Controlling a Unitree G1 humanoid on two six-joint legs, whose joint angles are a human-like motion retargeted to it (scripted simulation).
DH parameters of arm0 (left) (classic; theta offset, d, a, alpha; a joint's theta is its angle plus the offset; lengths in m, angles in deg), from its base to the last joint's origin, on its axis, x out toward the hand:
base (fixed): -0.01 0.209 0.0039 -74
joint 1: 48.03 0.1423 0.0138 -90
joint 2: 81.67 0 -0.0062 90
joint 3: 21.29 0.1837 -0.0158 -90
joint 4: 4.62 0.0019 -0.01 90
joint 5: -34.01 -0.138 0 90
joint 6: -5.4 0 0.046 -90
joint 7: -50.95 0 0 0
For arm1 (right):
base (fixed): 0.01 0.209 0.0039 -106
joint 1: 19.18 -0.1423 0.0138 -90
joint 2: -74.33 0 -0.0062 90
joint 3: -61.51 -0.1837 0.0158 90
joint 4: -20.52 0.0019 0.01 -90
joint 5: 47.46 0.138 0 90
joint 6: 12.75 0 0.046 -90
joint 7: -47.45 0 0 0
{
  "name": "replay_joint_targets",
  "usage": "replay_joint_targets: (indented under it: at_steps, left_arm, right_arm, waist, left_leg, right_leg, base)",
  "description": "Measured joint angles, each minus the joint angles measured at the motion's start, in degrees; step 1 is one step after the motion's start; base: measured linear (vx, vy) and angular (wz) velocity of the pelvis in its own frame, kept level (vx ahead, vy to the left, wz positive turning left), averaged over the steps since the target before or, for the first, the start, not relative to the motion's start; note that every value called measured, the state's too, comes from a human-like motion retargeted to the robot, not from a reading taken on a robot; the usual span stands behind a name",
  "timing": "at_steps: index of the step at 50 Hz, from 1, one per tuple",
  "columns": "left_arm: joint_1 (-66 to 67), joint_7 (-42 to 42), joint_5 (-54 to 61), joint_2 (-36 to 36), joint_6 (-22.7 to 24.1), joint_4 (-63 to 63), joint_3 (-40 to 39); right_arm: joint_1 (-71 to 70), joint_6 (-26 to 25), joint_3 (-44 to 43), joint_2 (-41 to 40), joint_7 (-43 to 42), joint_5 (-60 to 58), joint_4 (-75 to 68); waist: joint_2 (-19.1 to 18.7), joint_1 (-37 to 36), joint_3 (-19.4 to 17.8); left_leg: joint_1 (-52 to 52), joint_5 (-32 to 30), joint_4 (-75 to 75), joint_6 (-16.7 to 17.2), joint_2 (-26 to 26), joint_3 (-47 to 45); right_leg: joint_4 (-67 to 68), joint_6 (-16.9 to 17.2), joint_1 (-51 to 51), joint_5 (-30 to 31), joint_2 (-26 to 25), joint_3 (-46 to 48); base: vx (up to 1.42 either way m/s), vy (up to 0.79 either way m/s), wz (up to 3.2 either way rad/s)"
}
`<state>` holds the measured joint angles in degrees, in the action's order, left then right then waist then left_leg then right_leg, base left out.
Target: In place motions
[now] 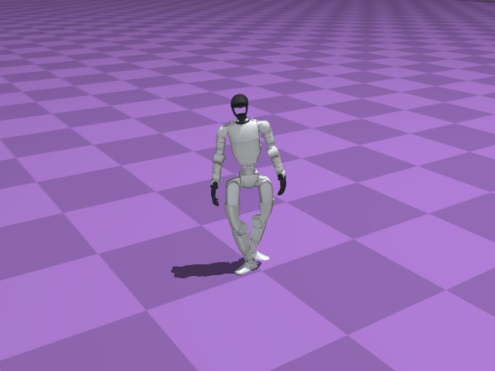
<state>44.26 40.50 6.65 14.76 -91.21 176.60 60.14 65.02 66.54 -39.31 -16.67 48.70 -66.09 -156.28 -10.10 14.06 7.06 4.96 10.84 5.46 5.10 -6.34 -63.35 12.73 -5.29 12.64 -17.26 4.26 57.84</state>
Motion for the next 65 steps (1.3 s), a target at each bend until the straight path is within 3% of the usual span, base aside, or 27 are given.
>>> replay_joint_targets:
  at_steps: [3, 7, 11, 17, 23, 28, 30, 31, 32, 33, 34, 35, 39, 45, 51, 55, 58, 62, 65]
  left_arm:
    - [-1.1, -0.6, -1.0, 0.6, -0.8, -1.9, -0.6]
    - [-1.0, -1.6, -1.2, 2.5, -0.2, -7.8, -1.0]
    - [-1.7, -1.6, 5.3, 5.0, 2.0, -10.7, -1.9]
    - [-2.6, -4.9, 7.4, 5.2, 2.2, -11.6, -2.8]
    - [-2.5, -2.8, 4.1, 3.5, 2.5, -11.1, -1.1]
    - [-3.0, -2.4, 4.3, 3.7, 2.0, -9.6, -0.6]
    - [-2.5, -2.5, 5.0, 4.2, 2.2, -9.7, -1.3]
    - [-2.1, -2.8, 5.2, 4.3, 2.6, -9.9, -1.8]
    - [-1.7, -3.0, 5.3, 4.3, 2.9, -9.9, -2.4]
    - [-1.6, -3.4, 5.0, 4.2, 3.2, -9.8, -3.1]
    - [-2.2, -3.5, 4.6, 4.0, 3.2, -9.4, -3.4]
    - [-3.0, -3.6, 4.0, 3.7, 2.9, -9.0, -3.5]
    - [-4.3, -3.0, 2.6, 2.9, 2.3, -8.6, -2.7]
    - [-2.4, -2.8, 4.1, 3.3, 3.1, -8.6, -3.8]
    - [-1.8, -3.5, 4.7, 2.8, 2.2, -6.2, -6.5]
    - [-1.3, -2.4, 4.2, 2.0, 1.8, -5.8, -6.2]
    - [-0.6, -2.5, 3.4, 1.2, 1.8, -6.2, -5.9]
    - [1.4, -2.6, 2.6, 0.2, 2.0, -7.4, -7.1]
    - [2.4, -2.3, 3.6, -0.1, 1.9, -8.3, -8.0]
  right_arm:
    - [0.9, -0.3, 0.8, -0.4, 0.4, 0.1, -1.8]
    - [2.2, -0.9, 0.9, -1.9, 1.5, -2.2, -3.6]
    - [1.9, -1.7, 3.4, -3.7, 5.3, -5.7, -3.4]
    - [0.7, -1.0, 8.8, -6.2, 9.4, -12.8, 0.2]
    - [1.8, 1.2, 10.5, -7.7, 10.1, -16.5, 4.3]
    - [2.9, 2.0, 9.3, -7.2, 9.1, -15.1, 3.5]
    - [2.8, 1.0, 8.6, -6.9, 8.9, -13.3, 1.9]
    - [2.5, 0.5, 8.5, -6.6, 8.8, -12.5, 0.7]
    - [2.4, -0.1, 8.4, -6.5, 8.6, -11.6, -0.3]
    - [2.2, -0.8, 8.4, -6.6, 8.2, -10.7, -0.9]
    - [2.0, -1.2, 7.9, -6.9, 7.2, -9.5, -1.3]
    - [1.8, -1.5, 7.0, -7.3, 5.9, -8.1, -1.5]
    - [4.0, 1.2, 5.3, -7.1, 3.6, -3.0, -2.8]
    - [7.5, -0.6, 4.7, -7.6, 7.8, -8.3, -4.2]
    - [7.2, -0.3, 6.4, -9.1, 7.6, -8.4, -3.2]
    - [6.8, 0.1, 6.6, -9.5, 8.8, -7.9, -1.4]
    - [6.3, 0.2, 7.0, -9.1, 9.3, -8.9, -0.7]
    - [5.4, 0.3, 8.3, -7.7, 9.3, -11.9, -0.7]
    - [4.5, 0.4, 8.6, -6.0, 9.2, -14.9, -0.6]
  waist:
    - [2.2, 1.8, 1.1]
    - [9.0, -1.7, 2.7]
    - [11.8, -6.7, -0.3]
    - [11.4, -4.5, -2.7]
    - [9.8, -2.0, -3.3]
    - [6.0, -5.6, -4.7]
    - [4.1, -5.6, -5.3]
    - [2.4, -3.1, -4.8]
    - [1.0, -1.1, -4.2]
    - [0.5, -0.1, -3.4]
    - [0.6, 0.2, -3.8]
    - [1.0, 0.1, -4.7]
    - [2.8, 0.5, -5.9]
    - [3.1, -3.0, -2.3]
    - [1.7, 1.9, -3.8]
    - [2.4, 2.6, -5.6]
    - [2.4, 6.0, -7.1]
    - [3.5, 10.4, -7.7]
    - [5.2, 7.8, -8.2]
  left_leg:
    - [1.0, -4.7, 6.2, -3.6, -1.0, 2.5]
    - [-2.6, -6.7, 21.0, -12.9, -0.2, 13.6]
    - [-9.9, -6.8, 33.4, -9.8, 4.7, 32.9]
    - [-12.9, -2.7, 40.9, -13.3, 4.2, 34.5]
    - [-17.7, 0.3, 35.6, -12.7, 8.5, 39.5]
    - [-14.9, -0.2, 12.6, -9.8, 8.9, 39.3]
    - [-13.9, -2.4, 3.4, -12.9, 8.3, 38.5]
    - [-13.8, -1.1, 3.0, -10.3, 9.4, 45.4]
    - [-13.5, -0.5, 2.8, -8.2, 8.9, 46.3]
    - [-12.9, -1.1, 2.9, -7.1, 5.0, 34.9]
    - [-13.5, -1.6, 2.8, -7.1, 4.7, 35.5]
    - [-14.6, -2.1, 2.7, -7.6, 6.3, 42.2]
    - [-10.9, -2.3, 0.1, -8.3, 7.9, 40.5]
    - [-13.0, -2.8, -0.5, -7.8, 8.1, 42.8]
    - [-16.2, -5.6, 1.1, -6.7, 6.8, 49.3]
    - [-16.7, -7.7, 1.6, -5.6, 7.0, 52.2]
    - [-17.5, -9.7, 1.9, -4.0, 8.5, 60.9]
    - [-18.5, -11.8, 2.5, -2.0, 12.7, 73.3]
    - [-18.8, -12.6, 2.6, -1.8, 15.1, 77.8]
  right_leg:
    - [0.1, 0.9, 0.4, -0.6, 2.0, -4.4]
    - [0.1, 1.3, 1.3, -0.2, 6.6, -12.9]
    - [0.0, 1.0, 1.0, 1.8, 5.9, -23.2]
    - [0.5, 1.5, 0.8, 4.7, 5.5, -31.7]
    - [-1.6, -1.7, 0.4, 7.8, 0.7, -39.3]
    - [-1.5, -2.4, -0.3, 9.2, -5.5, -46.6]
    - [-1.9, -2.8, -1.5, 9.2, -8.3, -48.6]
    - [-1.7, -3.0, -1.1, 9.0, -9.8, -48.0]
    - [-1.4, -3.1, -0.4, 8.7, -10.9, -47.7]
    - [-0.6, -3.1, 0.8, 8.5, -11.3, -48.3]
    - [-0.1, -3.0, 1.0, 8.5, -11.5, -49.0]
    - [0.2, -2.9, 0.8, 8.6, -11.5, -49.8]
    - [0.1, -3.0, -1.3, 8.5, -10.8, -48.6]
    - [1.5, -1.2, -0.3, 8.2, -11.2, -49.1]
    - [4.7, 1.1, 2.0, 12.6, -13.6, -58.6]
    - [5.3, 6.2, 1.2, 14.5, -14.9, -68.4]
    - [5.1, 7.3, 0.0, 12.7, -13.4, -64.1]
    - [1.4, 2.3, -2.6, 11.6, -9.4, -49.8]
    - [0.5, 1.4, -3.3, 11.4, -8.6, -45.4]
  base:
    - [-0.20, 0.08, -1.33]
    - [-0.21, 0.08, -2.18]
    - [-0.24, 0.10, -2.96]
    - [-0.17, 0.21, -2.12]
    - [-0.06, 0.24, -1.60]
    - [0.07, 0.14, -1.84]
    - [0.25, 0.11, -1.03]
    - [0.32, 0.07, -0.03]
    - [0.29, 0.01, 0.20]
    - [0.16, -0.04, -0.22]
    - [0.02, -0.07, -0.49]
    - [0.00, 0.00, 0.00]
    - [0.16, -0.06, 0.29]
    - [0.25, -0.17, 0.25]
    - [0.06, -0.22, 1.42]
    - [0.00, -0.27, 1.63]
    - [0.04, -0.30, 2.78]
    - [0.06, -0.34, 2.99]
    - [-0.02, -0.34, 1.34]
